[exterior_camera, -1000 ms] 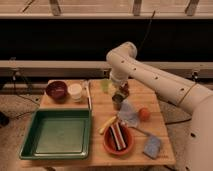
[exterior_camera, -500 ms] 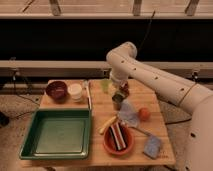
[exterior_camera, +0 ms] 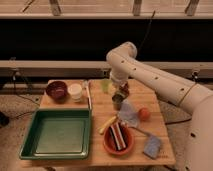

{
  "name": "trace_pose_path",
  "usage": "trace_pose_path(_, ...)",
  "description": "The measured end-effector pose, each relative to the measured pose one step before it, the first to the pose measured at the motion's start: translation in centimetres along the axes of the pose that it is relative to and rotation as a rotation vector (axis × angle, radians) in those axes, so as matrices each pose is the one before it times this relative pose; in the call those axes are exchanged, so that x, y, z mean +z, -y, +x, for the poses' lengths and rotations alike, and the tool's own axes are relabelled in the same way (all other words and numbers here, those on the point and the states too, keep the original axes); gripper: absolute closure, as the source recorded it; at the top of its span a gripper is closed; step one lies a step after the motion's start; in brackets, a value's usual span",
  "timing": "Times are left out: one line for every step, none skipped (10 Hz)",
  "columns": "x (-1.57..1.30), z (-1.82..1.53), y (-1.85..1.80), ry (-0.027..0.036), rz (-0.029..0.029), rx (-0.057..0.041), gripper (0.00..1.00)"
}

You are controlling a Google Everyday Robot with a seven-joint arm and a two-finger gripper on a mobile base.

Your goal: Place brush in purple bowl

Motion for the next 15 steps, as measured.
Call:
trace_pose_path(0.001,-0.001,0.0,-0.00003,0.00006,0.00003,0.39)
trace_pose_path(-0.013,0.021,-0.041,0.00051,-0.00128,0.00017,0.39)
trace_pose_path(0.051,0.055,-0.157,0.00328,-0.00138,0.00267,0.39)
trace_pose_path(0.136,0.366,-0.147,0.00511,-0.00452,-0.0047,0.39)
trace_pose_path(0.125,1.069,0.367,0.00032,0.00439,-0.00927,0.39)
trace_pose_path(0.227,1.574,1.021,0.0003,0.00776,-0.01276,0.39)
trace_pose_path(0.152,1.254,0.909,0.00154,0.00606,-0.0049,0.39)
trace_pose_path(0.327,1.808,1.354,0.00269,0.00827,-0.0059,0.39)
trace_pose_path(0.551,2.118,1.578,0.00279,0.01125,-0.00501,0.39)
trace_pose_path(0.707,1.673,1.411,0.00124,0.01625,-0.00206,0.39)
trace_pose_path(0.644,1.171,0.946,-0.00061,0.01392,0.00366,0.39)
trace_pose_path(0.986,1.132,1.011,0.00326,0.01748,0.00686,0.39)
trace_pose_path(1.75,1.196,1.112,0.00647,0.02219,0.01235,0.39)
trace_pose_path(1.237,0.545,0.403,0.00285,0.0117,0.01021,0.39)
trace_pose_path(1.651,0.294,0.109,0.00628,0.01322,0.0161,0.39)
